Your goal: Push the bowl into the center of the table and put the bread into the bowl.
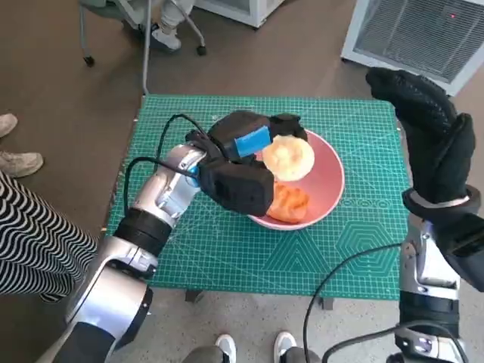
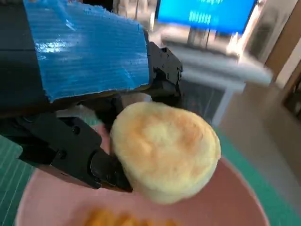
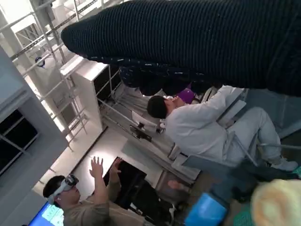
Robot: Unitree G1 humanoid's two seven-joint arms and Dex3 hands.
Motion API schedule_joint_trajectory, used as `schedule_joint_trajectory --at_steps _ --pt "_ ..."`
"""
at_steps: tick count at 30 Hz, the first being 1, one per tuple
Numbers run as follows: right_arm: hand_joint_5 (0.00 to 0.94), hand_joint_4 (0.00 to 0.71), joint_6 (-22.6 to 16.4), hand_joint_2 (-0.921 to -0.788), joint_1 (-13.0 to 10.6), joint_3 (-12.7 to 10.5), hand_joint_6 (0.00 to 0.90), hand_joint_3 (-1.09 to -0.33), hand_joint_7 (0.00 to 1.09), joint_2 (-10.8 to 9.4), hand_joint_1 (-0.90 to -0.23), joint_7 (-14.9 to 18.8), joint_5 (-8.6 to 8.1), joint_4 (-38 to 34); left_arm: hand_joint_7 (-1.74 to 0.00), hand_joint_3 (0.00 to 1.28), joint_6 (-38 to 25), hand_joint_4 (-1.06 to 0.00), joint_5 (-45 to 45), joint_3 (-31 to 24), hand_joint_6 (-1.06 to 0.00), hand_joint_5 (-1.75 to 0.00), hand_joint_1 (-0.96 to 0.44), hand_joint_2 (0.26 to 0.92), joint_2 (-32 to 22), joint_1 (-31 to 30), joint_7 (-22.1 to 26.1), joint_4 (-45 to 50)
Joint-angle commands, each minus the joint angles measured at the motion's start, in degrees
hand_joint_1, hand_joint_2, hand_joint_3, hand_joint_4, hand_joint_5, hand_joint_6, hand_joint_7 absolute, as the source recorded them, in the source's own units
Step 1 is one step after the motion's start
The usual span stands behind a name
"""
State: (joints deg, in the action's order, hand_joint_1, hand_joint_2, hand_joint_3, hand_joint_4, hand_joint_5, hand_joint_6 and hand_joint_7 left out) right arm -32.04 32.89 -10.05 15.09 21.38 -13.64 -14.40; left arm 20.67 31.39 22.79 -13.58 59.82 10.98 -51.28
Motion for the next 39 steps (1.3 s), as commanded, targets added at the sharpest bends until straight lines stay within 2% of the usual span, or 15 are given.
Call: schedule_joint_trajectory --at_steps 1,8,15,19,20,21,26,27,29,32,39 --pt "0.001 0.158 0.5 -0.921 -1.4 -0.4 -0.001 -0.734 0.56 0.1 -0.683 -0.8 0.30 0.2 -0.26 0.08 -0.9 -0.15 -0.1 0.3 -0.20 -0.02 -0.30 0.801 -0.8 0.8 2.2 1.3" --pt "0.001 0.158 1.0 -0.921 -1.2 -0.2 -0.001 -0.731 0.56 -0.2 -0.686 -1.9 0.98 0.8 -0.22 0.06 6.5 -0.05 -5.7 -3.5 -0.17 0.00 -0.43 0.818 -1.9 -0.3 3.6 0.0" --pt "0.002 0.160 1.6 -0.921 -1.0 0.1 -0.001 -0.723 0.57 -0.3 -0.702 -3.5 1.87 1.6 -0.19 0.04 12.4 -0.01 -20.2 -12.5 -0.15 0.00 -0.56 0.835 -1.2 -2.6 9.6 -0.6" --pt "0.003 0.164 1.9 -0.921 -0.6 0.2 -0.001 -0.720 0.57 -0.3 -0.710 -4.3 2.39 1.9 -0.19 0.05 14.0 0.00 -28.6 -17.5 -0.15 0.00 -0.65 0.882 -0.4 -4.1 13.5 0.4" --pt "0.004 0.164 2.0 -0.921 -0.5 0.2 -0.001 -0.720 0.57 -0.2 -0.710 -4.4 2.47 2.0 -0.18 0.05 14.2 0.00 -29.9 -18.3 -0.15 0.00 -0.66 0.890 -0.2 -4.2 14.4 0.5" --pt "0.003 0.163 2.1 -0.921 -0.3 0.2 -0.001 -0.720 0.57 -0.3 -0.707 -4.7 2.72 2.1 -0.17 0.15 14.5 0.00 -32.6 -19.8 -0.12 0.00 -0.71 0.901 0.1 -4.7 15.6 1.4" --pt "0.004 0.165 2.7 -0.921 0.7 0.5 -0.001 -0.723 0.57 -0.3 -0.704 -5.8 3.84 2.4 -0.17 0.25 13.1 -0.02 -41.1 -24.2 -0.14 -0.01 -0.73 0.918 1.6 -7.5 18.4 8.9" --pt "0.004 0.165 2.9 -0.921 0.9 0.6 -0.001 -0.724 0.57 -0.3 -0.705 -6.1 4.19 2.5 -0.17 0.28 12.3 -0.02 -42.4 -24.8 -0.14 -0.01 -0.73 0.919 1.9 -8.6 18.1 11.6" --pt "0.004 0.166 3.3 -0.921 1.3 0.9 -0.001 -0.727 0.57 -0.4 -0.710 -6.7 4.84 2.9 -0.31 0.35 10.5 -0.03 -44.4 -25.5 -0.06 -0.01 -0.74 0.920 2.7 -11.2 17.2 17.5" --pt "0.005 0.169 3.8 -0.921 1.9 1.4 -0.001 -0.730 0.57 -0.6 -0.709 -7.4 5.64 3.5 -0.38 0.40 9.3 -0.03 -45.8 -26.1 -0.03 -0.01 -0.76 0.921 3.4 -14.4 16.0 23.1" --pt "0.006 0.171 4.3 -0.921 3.1 2.5 -0.001 -0.732 0.57 -0.7 -0.704 -8.4 7.05 3.9 -0.40 0.46 7.4 -0.04 -48.4 -27.1 0.00 -0.01 -0.78 0.921 5.3 -20.0 14.8 30.1"
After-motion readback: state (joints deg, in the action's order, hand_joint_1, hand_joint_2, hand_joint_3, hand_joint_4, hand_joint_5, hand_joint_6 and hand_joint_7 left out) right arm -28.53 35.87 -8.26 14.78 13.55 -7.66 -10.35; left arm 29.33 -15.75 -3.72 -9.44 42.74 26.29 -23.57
